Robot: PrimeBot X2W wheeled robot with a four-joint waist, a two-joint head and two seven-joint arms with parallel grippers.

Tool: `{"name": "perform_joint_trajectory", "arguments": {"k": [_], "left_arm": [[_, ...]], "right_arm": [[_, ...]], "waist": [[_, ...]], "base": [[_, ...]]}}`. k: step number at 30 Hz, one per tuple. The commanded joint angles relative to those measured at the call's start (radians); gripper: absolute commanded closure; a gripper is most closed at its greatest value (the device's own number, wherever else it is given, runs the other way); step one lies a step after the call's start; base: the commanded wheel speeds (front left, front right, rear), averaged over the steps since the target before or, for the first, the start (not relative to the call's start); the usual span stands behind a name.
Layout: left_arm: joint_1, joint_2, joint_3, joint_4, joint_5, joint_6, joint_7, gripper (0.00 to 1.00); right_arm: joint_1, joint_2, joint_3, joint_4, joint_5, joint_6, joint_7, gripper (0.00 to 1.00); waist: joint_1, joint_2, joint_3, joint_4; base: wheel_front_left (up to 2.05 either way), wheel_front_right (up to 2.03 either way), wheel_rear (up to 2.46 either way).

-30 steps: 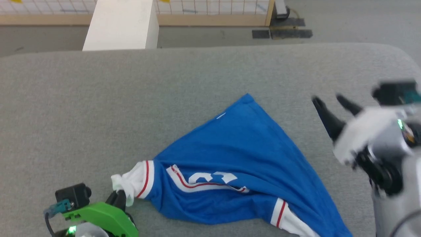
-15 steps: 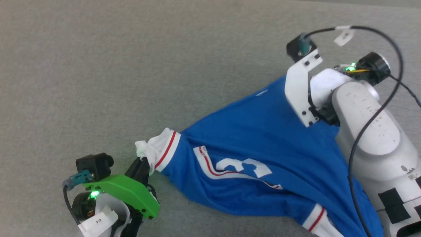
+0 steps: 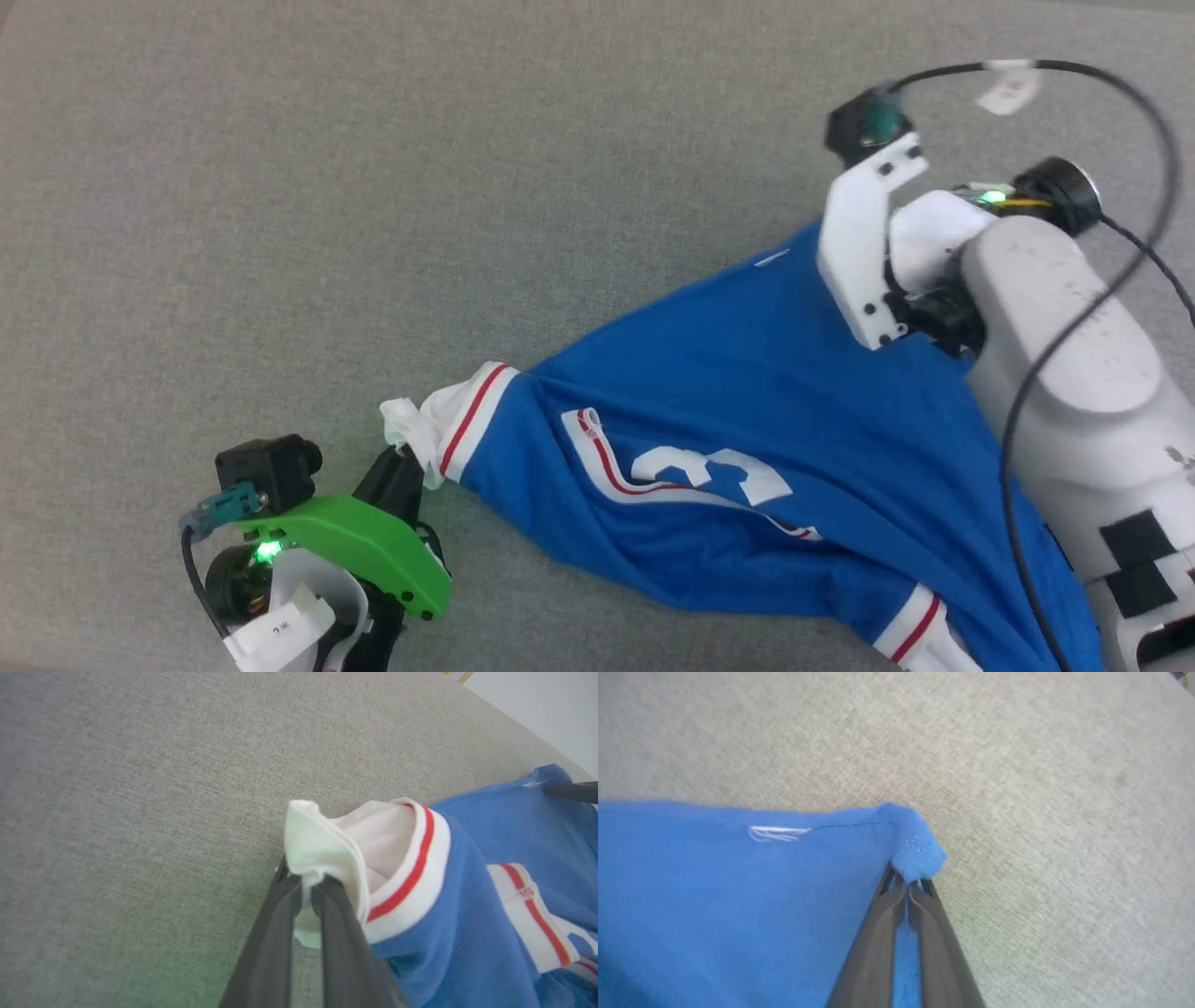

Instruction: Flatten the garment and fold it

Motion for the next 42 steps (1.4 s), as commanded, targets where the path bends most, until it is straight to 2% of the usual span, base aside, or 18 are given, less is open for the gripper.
{"name": "perform_joint_trajectory", "arguments": {"k": [1,3,6,9,12,14,15,16,19,21,27,31,37,38,42], "left_arm": [[-0.007,0.009,0.002,0.002,0.017,0.002,-0.006,1.00],[0.001,0.011,0.004,0.003,0.016,0.006,-0.008,1.00],[0.021,0.015,0.004,0.001,0.016,0.011,-0.009,1.00],[0.048,0.018,0.004,0.001,0.013,0.014,-0.014,1.00],[0.077,0.016,0.004,-0.004,0.005,0.017,-0.020,1.00],[0.097,0.011,0.007,-0.011,-0.005,0.018,-0.026,1.00],[0.119,0.004,0.014,-0.026,-0.026,0.010,-0.039,1.00],[0.128,0.001,0.020,-0.033,-0.035,0.006,-0.047,1.00],[0.144,-0.009,0.040,-0.052,-0.069,-0.014,-0.075,1.00],[0.136,-0.001,0.049,-0.063,-0.081,-0.046,-0.092,1.00],[-0.039,0.067,0.072,-0.075,-0.091,-0.169,-0.092,1.00],[-0.246,0.119,0.064,-0.040,-0.063,-0.223,-0.037,1.00],[-0.563,0.158,0.037,0.036,-0.020,-0.271,0.007,1.00],[-0.706,0.176,0.024,0.087,-0.011,-0.286,0.004,1.00],[-0.834,0.219,0.013,0.157,-0.003,-0.294,-0.001,1.00]], "right_arm": [[0.035,-0.005,-0.046,-0.004,0.030,-0.001,-0.036,1.00],[0.066,0.011,-0.138,-0.042,0.084,-0.001,-0.090,1.00],[0.143,0.000,-0.226,-0.126,0.125,-0.001,-0.131,1.00],[0.269,-0.027,-0.296,-0.227,0.147,-0.001,-0.137,1.00],[0.433,-0.014,-0.391,-0.338,0.204,-0.001,-0.110,1.00],[0.542,0.007,-0.450,-0.415,0.229,-0.001,-0.087,1.00],[0.688,0.060,-0.518,-0.525,0.270,-0.001,-0.038,1.00],[0.736,0.082,-0.540,-0.561,0.286,-0.001,-0.018,1.00],[0.822,0.124,-0.593,-0.634,0.335,-0.001,0.019,1.00],[0.842,0.139,-0.620,-0.673,0.362,-0.001,0.030,1.00],[0.691,0.151,-0.682,-0.727,0.384,-0.001,0.068,1.00],[0.511,0.113,-0.694,-0.711,0.334,-0.001,0.118,1.00],[0.252,0.075,-0.685,-0.654,0.281,-0.001,0.151,1.00],[0.148,0.056,-0.671,-0.613,0.253,-0.001,0.137,1.00],[0.056,0.040,-0.660,-0.554,0.228,-0.001,0.100,1.00]], "waist": [[-0.0001,0.0000,-0.056,-0.033],[-0.0001,0.0000,-0.094,-0.047],[-0.0001,0.0000,-0.152,-0.069],[-0.0001,0.0000,-0.217,-0.095],[-0.0001,0.0000,-0.270,-0.119],[-0.0001,0.0000,-0.297,-0.136],[-0.0001,0.0000,-0.324,-0.159],[-0.0001,0.0000,-0.333,-0.168],[-0.0001,0.0000,-0.352,-0.188],[-0.0001,0.0000,-0.366,-0.199],[-0.0001,0.0000,-0.407,-0.218],[-0.0001,0.0000,-0.429,-0.221],[-0.0001,0.0000,-0.444,-0.221],[-0.0001,0.0000,-0.447,-0.222],[-0.0001,0.0000,-0.448,-0.224]], "base": [[0.00,0.00,0.00],[0.00,0.00,0.00],[0.00,0.00,0.00],[0.00,0.00,0.00],[0.00,0.00,0.00],[0.00,0.00,0.00],[0.00,0.00,0.00],[0.00,0.00,0.00],[0.00,0.00,0.00],[0.00,0.00,0.00],[0.00,0.00,0.00],[0.00,0.00,0.00],[0.00,0.00,0.00],[0.00,0.00,0.00],[0.00,0.00,0.00]]}}
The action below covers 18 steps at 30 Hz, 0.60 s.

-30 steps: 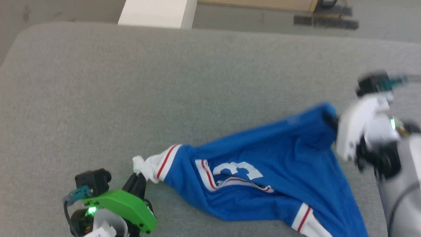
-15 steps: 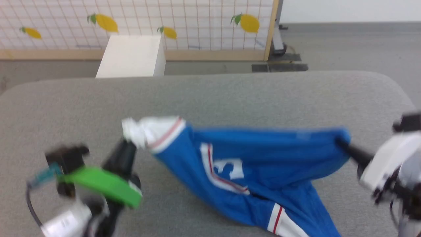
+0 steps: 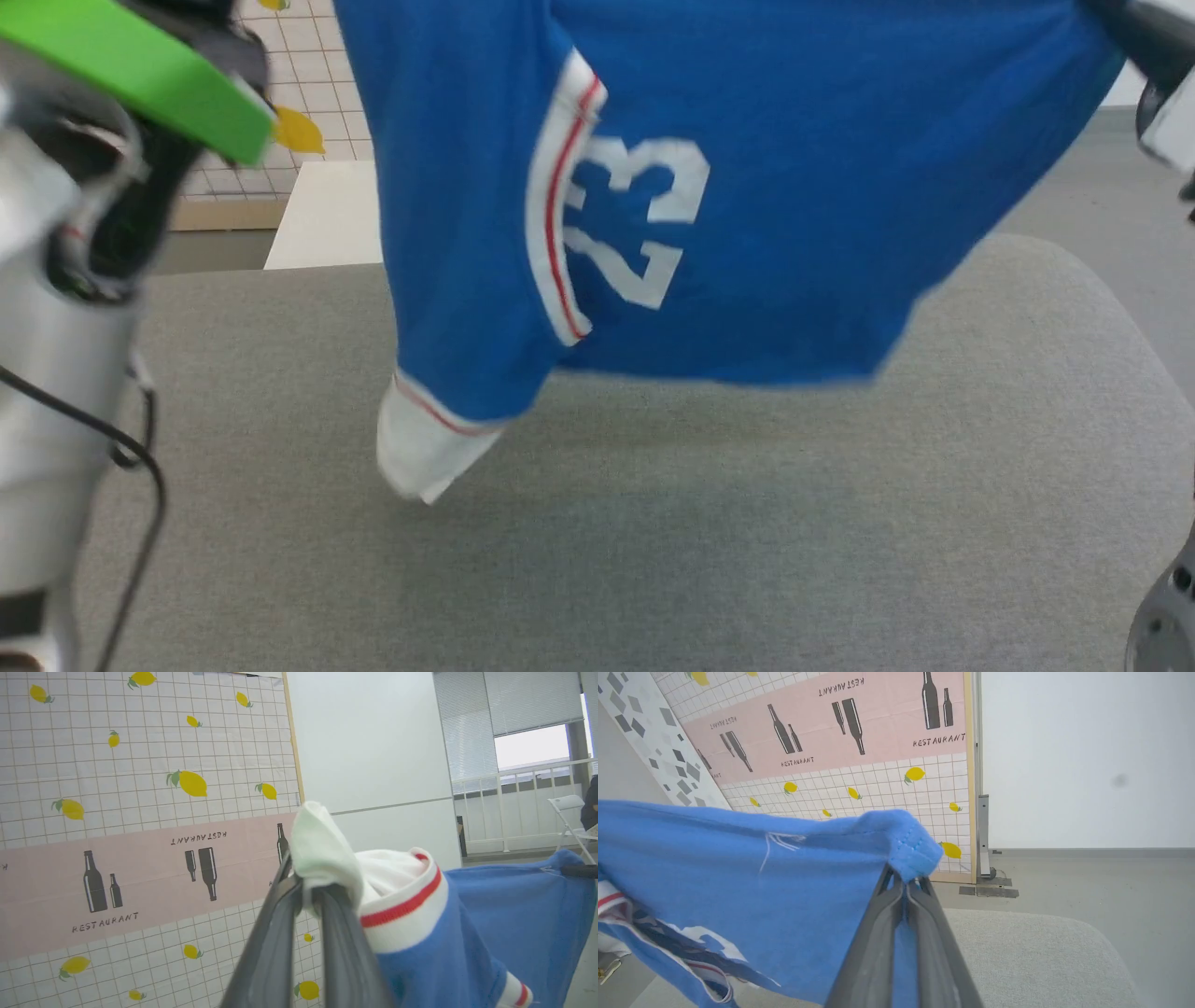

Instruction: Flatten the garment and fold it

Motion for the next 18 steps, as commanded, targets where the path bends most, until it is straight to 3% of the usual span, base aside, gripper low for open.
{"name": "perform_joint_trajectory", "arguments": {"k": [1,2,9,18], "left_arm": [[-0.031,0.026,-0.002,0.024,0.010,-0.004,-0.002,1.00],[-0.079,0.060,-0.025,0.077,0.021,-0.006,0.004,1.00],[-0.185,0.121,-0.133,0.168,0.053,-0.007,0.056,1.00],[-0.401,0.163,-0.190,0.285,0.160,0.015,0.124,1.00]], "right_arm": [[-0.019,-0.009,0.001,0.018,-0.011,-0.001,-0.015,1.00],[-0.046,-0.016,0.005,0.054,-0.017,-0.001,-0.030,1.00],[-0.110,0.004,0.024,0.100,-0.026,-0.001,-0.037,1.00],[-0.309,0.079,0.035,0.179,-0.119,-0.001,-0.087,1.00]], "waist": [[0.0001,0.0000,0.000,0.000],[0.0001,0.0000,0.002,0.002],[0.0001,0.0000,0.068,0.005],[0.0001,0.0000,0.303,-0.034]], "base": [[0.00,0.00,0.00],[0.00,0.00,0.00],[0.00,0.00,0.00],[0.00,0.00,0.00]]}}
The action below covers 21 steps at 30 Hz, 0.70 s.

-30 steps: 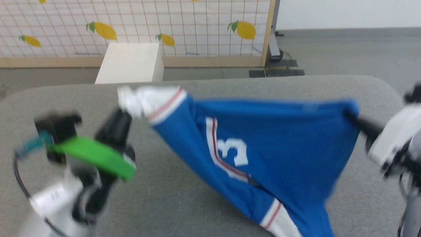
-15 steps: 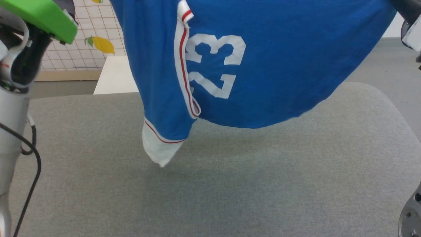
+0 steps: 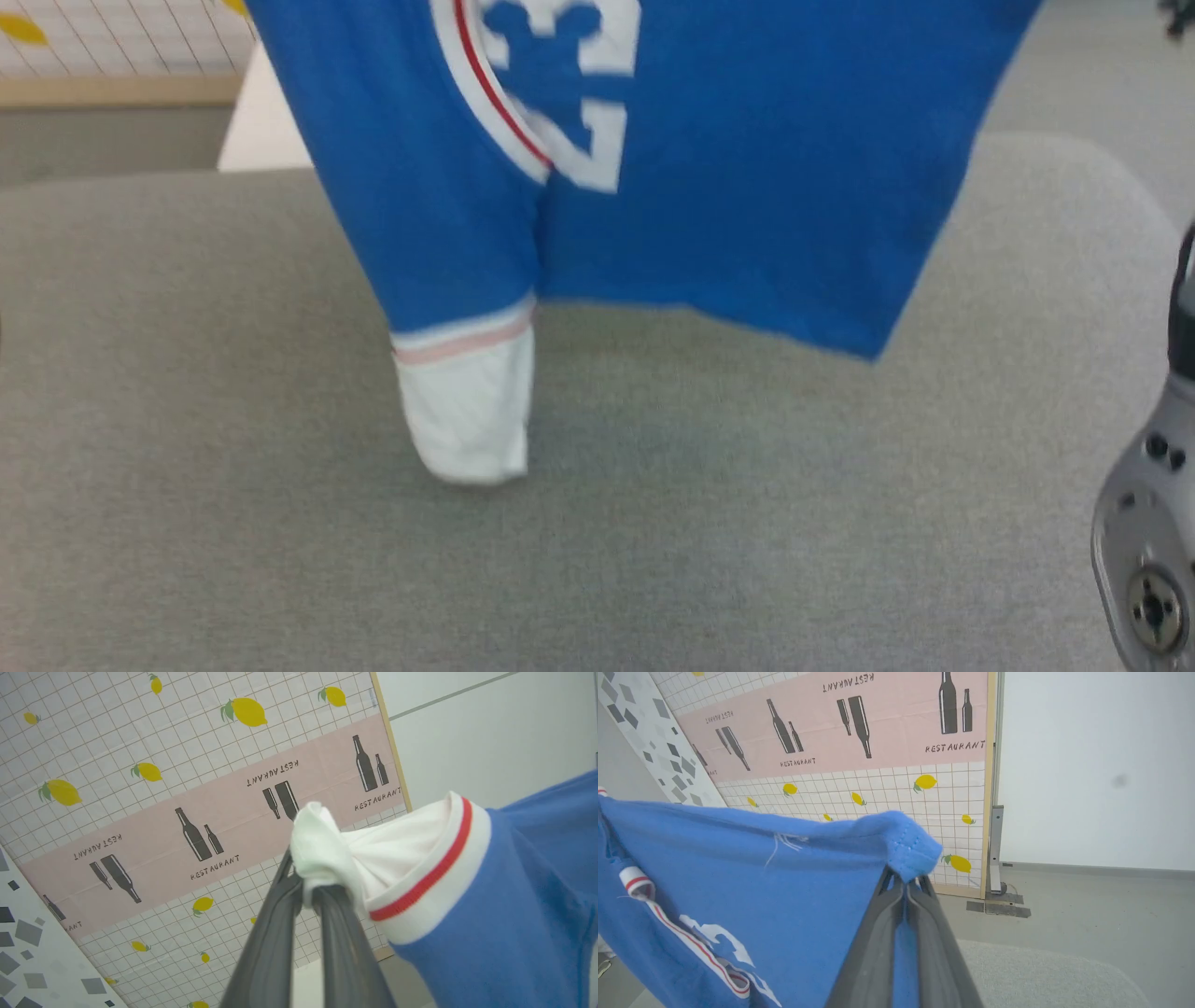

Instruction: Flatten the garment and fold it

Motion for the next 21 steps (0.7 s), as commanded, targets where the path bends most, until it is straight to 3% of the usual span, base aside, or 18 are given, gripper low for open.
{"name": "perform_joint_trajectory", "arguments": {"k": [1,7,11,14,18,19,21], "left_arm": [[-0.052,0.008,0.005,0.014,0.027,0.019,-0.003,1.00],[-0.213,-0.021,0.029,0.069,0.092,0.093,-0.054,1.00],[-0.297,-0.035,0.056,0.096,0.132,0.155,-0.133,1.00],[-0.330,-0.041,0.063,0.119,0.154,0.178,-0.195,1.00],[-0.317,-0.058,0.064,0.165,0.141,0.168,-0.247,1.00],[-0.251,-0.080,0.059,0.214,0.100,0.120,-0.313,1.00],[-0.209,-0.080,0.052,0.234,0.087,0.098,-0.335,1.00]], "right_arm": [[-0.046,0.005,-0.001,0.019,-0.023,-0.001,-0.027,1.00],[-0.227,0.026,0.010,0.116,-0.100,-0.001,-0.175,1.00],[-0.334,0.028,0.018,0.187,-0.101,-0.001,-0.298,1.00],[-0.386,0.028,0.038,0.247,-0.097,-0.001,-0.380,1.00],[-0.399,0.028,0.072,0.320,-0.072,-0.001,-0.427,1.00],[-0.344,0.029,0.142,0.361,-0.035,-0.001,-0.442,1.00],[-0.302,0.029,0.170,0.362,-0.012,-0.001,-0.444,1.00]], "waist": [[0.0000,0.0000,0.156,-0.036],[0.0000,0.0000,0.303,-0.055],[0.0000,0.0000,0.380,-0.056],[0.0000,0.0000,0.427,-0.047],[0.0000,0.0000,0.470,-0.028],[0.0000,0.0000,0.499,-0.003],[0.0000,0.0000,0.499,0.004]], "base": [[0.00,0.00,0.00],[0.00,0.00,0.00],[0.00,0.00,0.00],[0.00,0.00,0.00],[0.00,0.00,0.00],[0.00,0.00,0.00],[0.00,0.00,0.00]]}}
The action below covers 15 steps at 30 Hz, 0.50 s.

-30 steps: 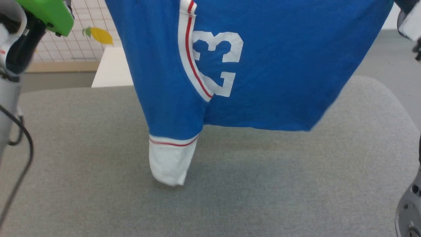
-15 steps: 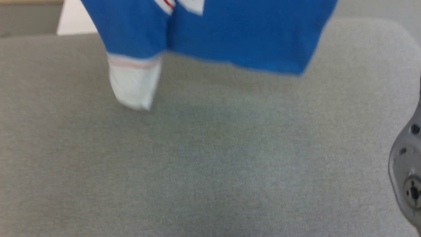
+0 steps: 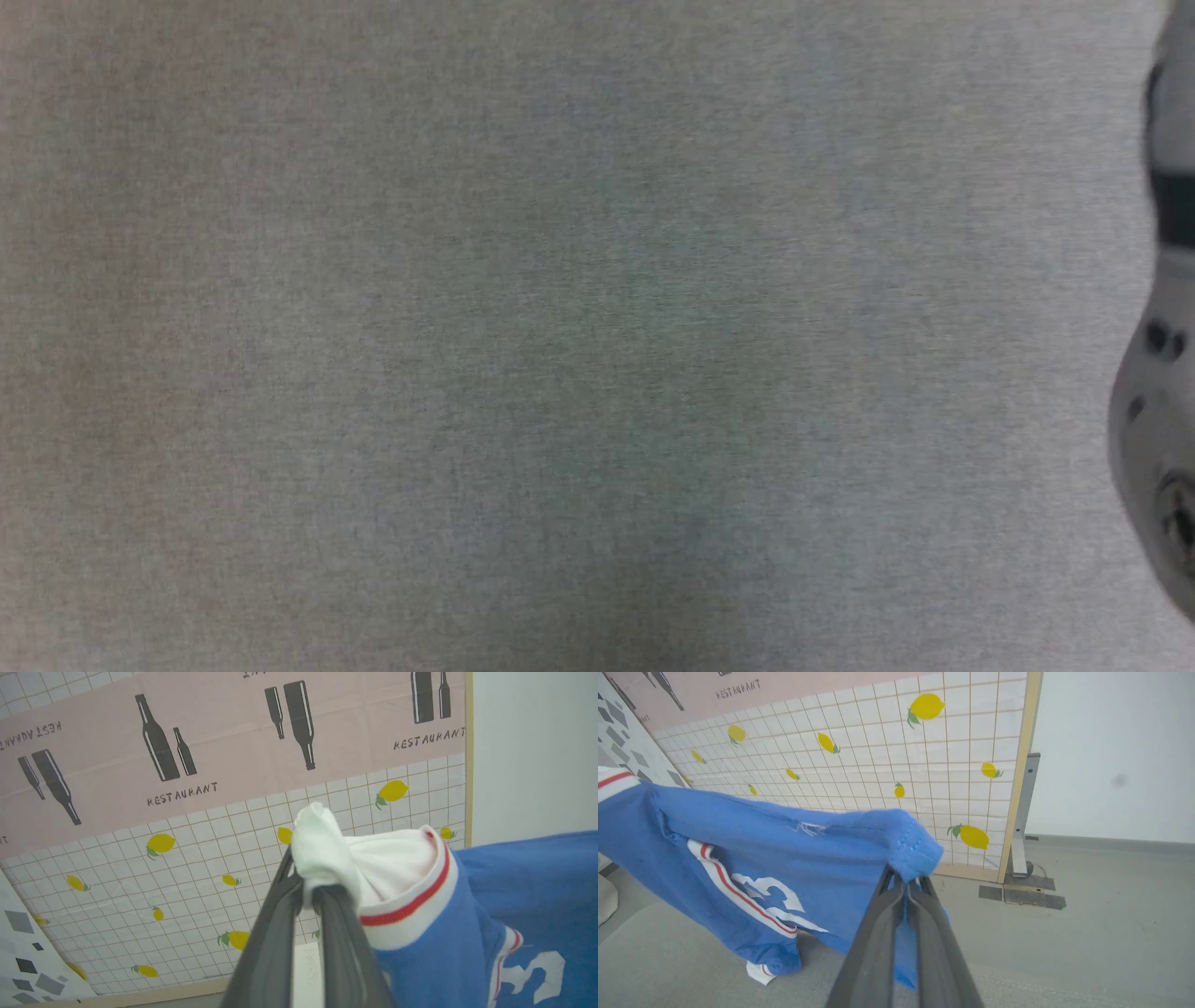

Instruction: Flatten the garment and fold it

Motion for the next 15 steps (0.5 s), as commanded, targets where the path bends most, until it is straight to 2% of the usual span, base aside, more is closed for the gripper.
{"name": "perform_joint_trajectory", "arguments": {"k": [1,8,11,13,15], "left_arm": [[0.043,0.002,0.002,0.012,-0.016,-0.013,-0.019,1.00],[0.271,-0.022,-0.008,0.020,-0.097,-0.060,-0.088,1.00],[0.418,-0.036,-0.007,-0.019,-0.143,-0.063,-0.108,1.00],[0.545,-0.037,-0.009,-0.074,-0.172,-0.053,-0.112,1.00],[0.668,-0.028,-0.020,-0.133,-0.190,-0.039,-0.106,1.00]], "right_arm": [[0.046,-0.001,0.016,0.000,0.019,-0.001,-0.008,1.00],[0.270,-0.015,0.055,-0.048,0.118,-0.001,-0.022,1.00],[0.400,-0.040,0.082,-0.092,0.163,-0.001,-0.032,1.00],[0.506,-0.077,0.138,-0.142,0.170,-0.001,-0.055,1.00],[0.612,-0.093,0.153,-0.180,0.207,-0.001,-0.071,1.00]], "waist": [[-0.0003,0.0000,0.021,0.026],[-0.0003,0.0000,-0.059,0.058],[-0.0003,0.0000,-0.118,0.073],[-0.0003,0.0000,-0.168,0.079],[-0.0003,0.0000,-0.212,0.086]], "base": [[0.00,0.00,0.00],[0.00,0.00,0.00],[0.00,0.00,0.00],[0.00,0.00,0.00],[0.00,0.00,0.00]]}}
